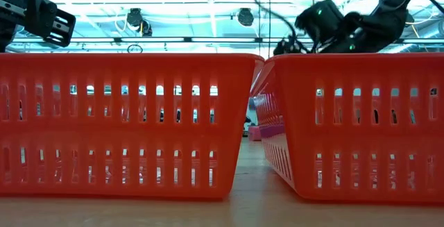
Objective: Pick & Place Office items
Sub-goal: Put the blue charger adapter into the right red bin
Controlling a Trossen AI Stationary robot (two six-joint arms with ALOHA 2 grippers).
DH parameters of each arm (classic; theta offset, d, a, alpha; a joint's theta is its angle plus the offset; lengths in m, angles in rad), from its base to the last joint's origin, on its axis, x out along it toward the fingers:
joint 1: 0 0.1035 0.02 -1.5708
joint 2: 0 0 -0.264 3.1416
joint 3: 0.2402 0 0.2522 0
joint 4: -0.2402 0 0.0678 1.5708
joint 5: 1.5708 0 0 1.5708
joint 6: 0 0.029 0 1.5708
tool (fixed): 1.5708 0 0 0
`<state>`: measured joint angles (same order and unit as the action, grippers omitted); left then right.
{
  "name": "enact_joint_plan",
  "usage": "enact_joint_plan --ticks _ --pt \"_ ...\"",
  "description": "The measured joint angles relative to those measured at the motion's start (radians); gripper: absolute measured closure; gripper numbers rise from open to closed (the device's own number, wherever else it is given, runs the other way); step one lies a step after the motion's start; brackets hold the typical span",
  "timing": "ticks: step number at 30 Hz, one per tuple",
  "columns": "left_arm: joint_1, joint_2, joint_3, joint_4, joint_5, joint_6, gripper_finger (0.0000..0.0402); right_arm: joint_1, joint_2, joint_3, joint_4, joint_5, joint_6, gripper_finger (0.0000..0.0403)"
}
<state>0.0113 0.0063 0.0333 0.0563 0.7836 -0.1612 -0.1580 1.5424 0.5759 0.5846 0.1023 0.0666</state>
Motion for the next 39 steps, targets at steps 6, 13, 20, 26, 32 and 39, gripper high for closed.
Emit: enact_joint_plan --ticks 6,13,20,26,32,39 --pt "0.0 0.0 0.0 0.0 0.0 0.0 0.0131 0.043 -0.078 0.0 -0.021 -0.001 -0.003 0.0263" --pt "0.0 0.0 0.0 0.0 0.0 0.0 0.0131 0.08 -0.13 0.0 -0.033 0.0 -0.011 0.026" --pt "0.0 0.0 0.0 0.0 0.0 0.0 0.0131 0.118 -0.144 0.0 -0.029 0.0 -0.011 0.0261" --pt "0.0 0.0 0.0 0.0 0.0 0.0 0.0131 0.145 -0.144 0.0 -0.01 0.0 -0.011 0.0261" --pt "0.0 0.0 0.0 0.0 0.0 0.0 0.0131 0.176 -0.144 0.0 0.022 0.001 -0.011 0.0261" --pt "0.0 0.0 0.0 0.0 0.0 0.0 0.0131 0.228 -0.144 0.0 0.038 0.001 -0.008 0.0264"
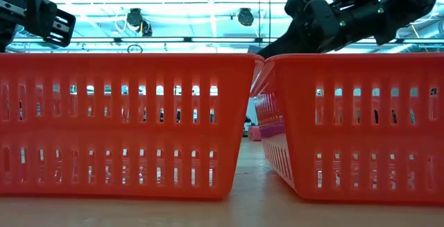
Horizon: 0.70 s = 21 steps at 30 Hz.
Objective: Pick & Place Office items
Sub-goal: Put the blue charger adapter into the right red bin
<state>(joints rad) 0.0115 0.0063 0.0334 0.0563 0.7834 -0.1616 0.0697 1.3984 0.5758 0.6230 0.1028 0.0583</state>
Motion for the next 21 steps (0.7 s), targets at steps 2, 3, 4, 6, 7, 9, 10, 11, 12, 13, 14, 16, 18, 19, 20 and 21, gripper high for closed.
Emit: enact_joint_plan --ticks 2,3,4,6,7,9,10,11,12,13,14,16,18,19,20,21 --pt "0.0 0.0 0.0 0.0 0.0 0.0 0.0131 0.017 0.0 0.0 0.007 0.0 0.013 0.0263" --pt "0.0 0.0 0.0 0.0 0.0 0.0 0.0131 0.027 0.0 0.0 0.013 0.0 0.016 0.0262" --pt "0.0 0.0 0.0 0.0 0.0 0.0 0.0131 0.038 0.0 0.0 0.018 0.0 0.018 0.0262" --pt "0.0 0.0 0.0 0.0 0.0 0.0 0.0131 0.059 0.0 0.004 0.018 0.0 0.014 0.0262" --pt "0.0 0.0 0.0 0.0 0.0 0.0 0.0131 0.07 0.001 0.01 0.014 0.0 0.01 0.0263" --pt "0.0 0.0 0.0 0.0 0.0 0.0 0.0131 0.091 0.001 0.03 -0.002 0.0 0.007 0.0264" --pt "0.0 0.0 0.0 0.0 0.0 0.0 0.0131 0.101 0.001 0.044 -0.022 0.0 0.006 0.0264" --pt "0.0 0.0 0.0 0.0 0.0 0.0 0.0131 0.112 0.001 0.06 -0.044 0.0 0.006 0.0264" --pt "0.0 0.0 0.0 0.0 0.0 0.0 0.0131 0.123 0.001 0.074 -0.067 0.001 0.006 0.0264" --pt "0.0 0.0 0.0 0.0 0.0 0.0 0.0131 0.136 0.001 0.088 -0.093 0.002 0.006 0.0264" --pt "0.0 0.0 0.0 0.0 0.0 0.0 0.0131 0.15 0.001 0.1 -0.111 0.006 0.006 0.0263" --pt "0.0 0.0 0.0 0.0 0.0 0.0 0.0131 0.182 0.001 0.12 -0.142 0.025 0.008 0.0263" --pt "0.0 0.0 0.0 0.0 0.0 0.0 0.0131 0.22 0.001 0.127 -0.157 0.05 0.008 0.0264" --pt "0.0 0.0 0.0 0.0 0.0 0.0 0.0131 0.24 0.001 0.128 -0.158 0.06 0.008 0.0264" --pt "0.0 0.0 0.0 0.0 0.0 0.0 0.0131 0.261 0.001 0.13 -0.16 0.068 0.009 0.0264" --pt "0.0 0.0 0.0 0.0 0.0 0.0 0.0131 0.282 0.001 0.133 -0.161 0.083 0.013 0.0264"
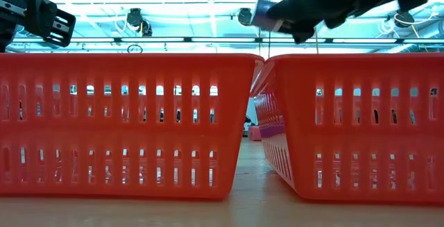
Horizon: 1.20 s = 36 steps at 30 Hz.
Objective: Pick & Place Office items
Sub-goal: Put the blue charger adapter into the right red bin
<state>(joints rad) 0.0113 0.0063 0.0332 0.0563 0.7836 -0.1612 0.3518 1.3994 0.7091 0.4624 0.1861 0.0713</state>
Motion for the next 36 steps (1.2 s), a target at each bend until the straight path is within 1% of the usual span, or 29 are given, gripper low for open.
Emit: enact_joint_plan --ticks 4,12,16,24,31,36 --pt "0.0 0.0 0.0 0.0 0.0 0.0 0.0131 0.073 0.0 0.014 0.003 0.051 0.015 0.0263" --pt "0.0 0.0 0.0 0.0 0.0 0.0 0.0131 0.164 0.006 0.016 0.007 0.057 0.133 0.0262" --pt "0.0 0.0 0.0 0.0 0.0 0.0 0.0131 0.202 0.039 0.016 0.004 0.056 0.18 0.0265" --pt "0.0 0.0 0.0 0.0 0.0 0.0 0.0131 0.246 0.15 0.016 0.003 0.045 0.257 0.0263" --pt "0.0 0.0 0.0 0.0 0.0 0.0 0.0131 0.276 0.169 0.016 0.004 -0.059 0.235 0.0262" --pt "0.0 0.0 0.0 0.0 0.0 0.0 0.0131 0.3 0.169 0.016 -0.031 -0.061 0.205 0.0262"
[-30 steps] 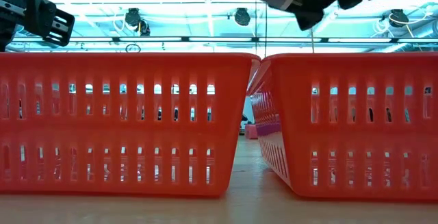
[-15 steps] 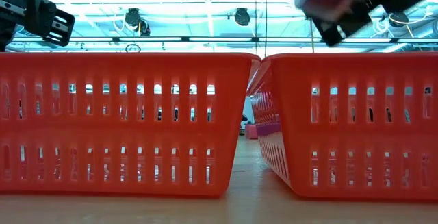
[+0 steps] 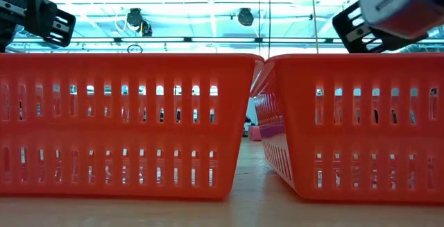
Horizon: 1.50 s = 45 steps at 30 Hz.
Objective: Pick & Place Office items
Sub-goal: Put the blue charger adapter into the right red bin
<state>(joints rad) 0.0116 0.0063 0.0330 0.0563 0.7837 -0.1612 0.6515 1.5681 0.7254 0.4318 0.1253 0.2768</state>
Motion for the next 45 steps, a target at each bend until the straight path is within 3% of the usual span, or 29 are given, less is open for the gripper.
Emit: enact_joint_plan --ticks 8,45 --pt "0.0 0.0 0.0 0.0 0.0 0.0 0.0131 0.006 0.001 -0.001 -0.093 0.001 0.028 0.0262" --pt "0.0 0.0 0.0 0.0 0.0 0.0 0.0131 0.005 0.0 -0.001 -0.039 0.001 0.026 0.0261"
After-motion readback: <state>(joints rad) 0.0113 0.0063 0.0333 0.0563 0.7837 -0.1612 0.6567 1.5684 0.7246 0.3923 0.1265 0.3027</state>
